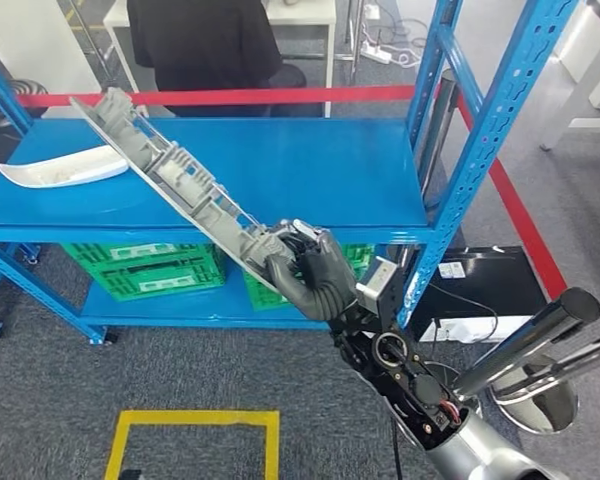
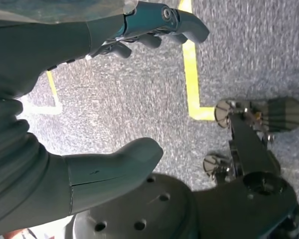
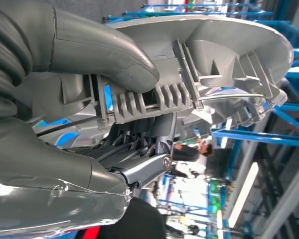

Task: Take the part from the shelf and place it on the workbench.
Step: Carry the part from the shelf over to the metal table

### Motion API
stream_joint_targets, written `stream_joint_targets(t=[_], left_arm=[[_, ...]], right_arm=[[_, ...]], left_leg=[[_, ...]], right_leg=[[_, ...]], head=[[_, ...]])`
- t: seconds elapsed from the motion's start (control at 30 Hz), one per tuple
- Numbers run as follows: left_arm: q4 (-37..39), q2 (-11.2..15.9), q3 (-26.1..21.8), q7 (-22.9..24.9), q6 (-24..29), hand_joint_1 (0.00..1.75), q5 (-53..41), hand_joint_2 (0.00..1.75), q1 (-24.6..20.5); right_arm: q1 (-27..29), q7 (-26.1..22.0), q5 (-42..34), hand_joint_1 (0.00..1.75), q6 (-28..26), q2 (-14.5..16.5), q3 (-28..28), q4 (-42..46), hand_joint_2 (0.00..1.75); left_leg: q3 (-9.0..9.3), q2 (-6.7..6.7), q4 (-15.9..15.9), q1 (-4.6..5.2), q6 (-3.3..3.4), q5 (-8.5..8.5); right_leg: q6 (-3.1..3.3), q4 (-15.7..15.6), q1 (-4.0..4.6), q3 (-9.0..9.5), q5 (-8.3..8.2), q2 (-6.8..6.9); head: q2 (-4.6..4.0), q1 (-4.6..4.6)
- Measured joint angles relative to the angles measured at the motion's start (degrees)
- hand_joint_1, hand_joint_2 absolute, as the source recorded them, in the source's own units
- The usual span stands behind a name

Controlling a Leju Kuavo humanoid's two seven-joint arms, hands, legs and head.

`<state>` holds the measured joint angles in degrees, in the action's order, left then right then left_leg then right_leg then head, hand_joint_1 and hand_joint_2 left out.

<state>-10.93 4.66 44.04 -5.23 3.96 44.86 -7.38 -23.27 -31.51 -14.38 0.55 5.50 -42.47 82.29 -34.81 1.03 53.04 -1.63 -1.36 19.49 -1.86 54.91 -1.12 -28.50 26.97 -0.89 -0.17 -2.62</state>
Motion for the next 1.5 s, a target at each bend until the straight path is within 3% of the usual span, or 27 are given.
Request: stream_joint_targets(t=[0.07, 0.13, 0.2, 0.27, 0.3, 0.33, 0.37, 0.43, 0.5, 0.6, 0.63, 0.7, 0.77, 0.8, 0.83, 0.87, 0.97, 1.03, 1.1, 1.17, 1.27, 1.3, 1.33, 1.37, 1.43, 1.5], left_arm=[[0.0, -0.1, 0.0, 0.0, 0.0, 0.0, 0.2, 1.75, 0.2], [0.0, -0.2, 0.0, 0.0, 0.0, 0.0, 0.3, 1.75, 0.3], [0.0, -0.2, 0.0, 0.0, 0.0, 0.0, 0.4, 1.75, 0.4], [0.0, -0.2, 0.0, 0.0, 0.0, 0.0, 0.4, 1.75, 0.4], [0.0, -0.2, 0.0, 0.0, 0.0, 0.0, 0.4, 1.75, 0.4], [0.0, -0.2, 0.0, 0.0, 0.0, 0.0, 0.4, 1.75, 0.4], [0.0, -0.2, 0.0, -0.1, 0.0, 0.0, 0.4, 1.75, 0.4], [0.0, -0.2, 0.0, -0.2, 0.0, 0.0, 0.3, 1.75, 0.2], [0.0, -0.2, 0.0, -0.3, 0.0, 0.0, 0.3, 1.75, 0.0], [0.0, -0.2, 0.0, -0.3, 0.0, 0.0, 0.3, 1.75, 0.0], [0.0, -0.3, 0.0, -0.3, 0.0, 0.0, 0.3, 1.75, 0.0], [0.0, -0.3, 0.0, -0.3, 0.0, 0.0, 0.3, 1.75, 0.1], [0.0, -0.3, 0.0, -0.3, 0.0, 0.0, 0.3, 1.75, 0.2], [0.0, -0.3, 0.0, -0.3, 0.0, 0.0, 0.3, 1.75, 0.2], [0.0, -0.3, 0.0, -0.3, 0.0, 0.0, 0.3, 1.75, 0.3], [0.0, -0.3, 0.0, -0.3, 0.0, 0.0, 0.3, 1.75, 0.4], [0.0, -0.6, 0.0, -0.3, 0.0, 0.0, 0.3, 1.75, 0.3], [0.0, -0.7, 0.0, -0.3, 0.0, 0.0, 0.3, 1.75, 0.2], [0.0, -0.7, 0.0, -0.3, 0.0, 0.0, 0.3, 1.75, 0.3], [0.0, -0.7, 0.0, -0.3, 0.0, 0.0, 0.3, 1.75, 0.3], [0.0, -0.7, 0.0, -0.3, 0.0, 0.0, 0.3, 1.75, 0.1], [0.0, -0.7, 0.0, -0.3, 0.0, 0.0, 0.3, 1.75, 0.1], [0.0, -0.6, 0.0, -0.3, 0.0, 0.0, 0.3, 1.75, 0.1], [0.0, -0.6, 0.0, -0.3, 0.0, 0.0, 0.3, 1.75, 0.2], [0.0, -0.5, 0.0, -0.3, 0.0, 0.0, 0.3, 1.75, 0.3], [0.0, -0.5, 0.0, -0.3, 0.0, 0.0, 0.3, 1.75, 0.1]], right_arm=[[0.1, -0.2, -0.1, 1.75, 0.0, 0.0, 0.1, 0.2, 1.75], [0.2, -0.2, -0.1, 1.75, 0.0, -0.1, 0.2, 0.3, 1.75], [0.3, -0.3, -0.1, 1.75, 0.0, -0.1, 0.4, 0.4, 1.75], [0.4, -0.3, -0.1, 1.75, 0.0, -0.1, 0.5, 0.5, 1.75], [0.5, -0.3, -0.1, 1.75, 0.0, -0.1, 0.6, 0.5, 1.75], [0.7, -0.3, 0.0, 1.75, -0.1, -0.1, 0.6, 0.5, 1.75], [0.8, -0.3, 0.1, 1.75, -0.2, -0.2, 0.7, 0.5, 1.75], [1.1, -0.4, 0.8, 1.75, -0.7, -0.2, 0.8, 0.7, 1.75], [1.2, -0.4, 1.3, 1.75, -1.2, -0.3, 1.0, 1.0, 1.75], [1.3, -0.6, 1.4, 1.75, -1.3, -0.4, 1.2, 1.4, 1.75], [1.3, -0.6, 1.4, 1.75, -1.3, -0.4, 1.3, 1.6, 1.75], [1.3, -0.6, 1.6, 1.75, -1.3, -0.5, 1.3, 1.8, 1.75], [1.4, -0.6, 1.9, 1.75, -1.4, -0.7, 1.3, 1.9, 1.75], [1.5, -0.6, 1.9, 1.75, -1.4, -0.9, 1.3, 1.9, 1.75], [1.6, -0.5, 1.9, 1.75, -1.4, -1.0, 1.3, 1.9, 1.75], [1.7, -0.5, 1.9, 1.75, -1.5, -1.0, 1.3, 1.9, 1.75], [1.7, -0.5, 2.0, 1.75, -1.6, -1.1, 1.3, 2.0, 1.75], [1.7, -0.5, 2.0, 1.75, -1.7, -1.2, 1.3, 2.2, 1.75], [1.7, -0.5, 2.0, 1.75, -1.7, -1.3, 1.3, 2.4, 1.75], [1.6, -0.5, 2.0, 1.75, -1.7, -1.3, 1.3, 2.5, 1.75], [1.7, -0.5, 2.0, 1.75, -1.8, -1.3, 1.3, 2.7, 1.75], [1.7, -0.5, 2.0, 1.75, -1.8, -1.4, 1.3, 2.7, 1.75], [1.8, -0.5, 2.0, 1.75, -1.8, -1.4, 1.3, 2.7, 1.75], [1.8, -0.5, 2.0, 1.75, -1.8, -1.5, 1.3, 2.7, 1.75], [1.9, -0.4, 2.0, 1.75, -1.8, -1.5, 1.3, 2.8, 1.75], [1.9, -0.4, 2.0, 1.75, -2.0, -1.6, 1.3, 3.0, 1.75]], left_leg=[[-0.16, 0.1, -0.1, 0.01, -0.95, -0.52], [-1.0, -0.15, 1.0, -0.14, -1.56, 0.88], [-3.45, -0.53, 7.0, -0.25, -1.81, 5.88], [-6.15, -0.62, 15.3, -0.23, -2.06, 10.78], [-6.46, -0.61, 17.7, -0.21, -2.1, 11.69], [-5.55, -0.62, 17.8, -0.2, -2.05, 11.39], [-3.43, -0.63, 15.6, -0.2, -1.9, 10.28], [2.98, -0.73, 6.9, -0.05, -1.39, 8.25], [6.69, -0.74, 1.2, 0.35, -0.7, 7.76], [6.7, -0.7, 0.2, 0.55, 0.4, 7.42], [6.64, -0.7, 0.1, 0.45, 0.79, 7.1], [6.42, -0.67, -0.2, 0.28, 1.43, 6.53], [5.93, -0.32, -0.1, 0.39, 1.73, 6.15], [5.73, 0.0, -0.1, 0.45, 1.76, 6.01], [5.58, 0.41, 0.0, 0.5, 1.75, 5.9], [5.5, 0.88, 0.1, 0.56, 1.71, 5.82], [5.25, 2.35, 0.4, 0.72, 1.45, 5.76], [4.68, 3.24, 0.5, 0.57, 0.88, 5.53], [4.36, 3.99, 0.3, 0.4, 0.18, 5.3], [3.42, 2.75, 2.1, 0.5, -0.38, 6.36], [-2.47, 0.15, 13.2, 0.41, -1.15, 11.12], [-4.33, -0.09, 16.5, 0.31, -1.38, 11.94], [-5.24, -0.28, 17.7, 0.23, -1.54, 11.7], [-4.9, -0.55, 16.5, 0.15, -1.64, 10.37], [-1.34, -2.45, 8.6, 0.12, -1.67, 6.15], [1.55, -4.2, 2.1, 0.4, -1.15, 3.69]], right_leg=[[1.2, 0.2, 0.18, -0.59, -0.51, -0.14], [2.43, 0.0, 0.08, -1.26, -1.24, 0.08], [3.3, -0.2, 0.11, -2.36, -2.24, 0.29], [3.6, -0.2, 0.38, -3.73, -3.19, 0.34], [3.62, -0.1, 0.5, -4.42, -3.61, 0.36], [3.58, -0.1, 0.59, -5.06, -3.99, 0.37], [3.46, -0.1, 0.64, -5.61, -4.34, 0.38], [3.04, 0.0, 0.71, -6.37, -4.95, 0.41], [2.42, 0.0, 0.77, -6.59, -5.49, 0.57], [1.36, -0.1, 0.71, -6.64, -6.1, 0.68], [1.04, 0.7, 0.66, -7.0, -5.54, 0.68], [0.6, 5.7, 0.56, -9.06, -2.14, 0.68], [0.3, 14.0, 0.56, -12.12, 2.15, 0.67], [0.23, 16.7, 0.56, -12.94, 3.17, 0.67], [0.26, 17.3, 0.57, -12.73, 3.1, 0.64], [0.4, 15.5, 0.58, -11.35, 1.98, 0.51], [1.36, 3.6, 0.59, -4.65, -2.28, -1.92], [1.79, 0.2, 0.73, -3.05, -2.57, -3.02], [2.12, -0.3, 0.72, -2.85, -2.71, -2.05], [2.65, -1.2, 0.37, -2.38, -2.98, -0.83], [3.12, -1.5, 0.28, -2.17, -3.02, 1.31], [3.14, -1.5, 0.3, -2.17, -2.95, 1.99], [3.13, -1.5, 0.29, -2.15, -2.86, 2.6], [3.03, -1.4, 0.24, -2.09, -2.74, 3.16], [2.59, -1.2, 0.18, -1.92, -2.37, 4.17], [1.91, -0.8, 0.52, -1.87, -1.89, 5.1]], head=[[0.0, -0.02], [0.0, -0.12], [0.0, -0.21], [0.0, -0.27], [0.0, -0.28], [0.0, -0.29], [0.0, -0.29], [0.0, -0.32], [0.0, -0.21], [-0.01, -0.13], [-0.01, -0.09], [-0.01, -0.04], [-0.01, -0.03], [-0.01, -0.02], [-0.01, -0.02], [0.0, -0.02], [-0.01, -0.08], [0.0, -0.07], [-0.01, 0.02], [-0.01, -0.1], [0.0, -0.4], [0.0, -0.42], [0.0, -0.42], [0.0, -0.42], [0.0, -0.45], [0.0, -0.47]])
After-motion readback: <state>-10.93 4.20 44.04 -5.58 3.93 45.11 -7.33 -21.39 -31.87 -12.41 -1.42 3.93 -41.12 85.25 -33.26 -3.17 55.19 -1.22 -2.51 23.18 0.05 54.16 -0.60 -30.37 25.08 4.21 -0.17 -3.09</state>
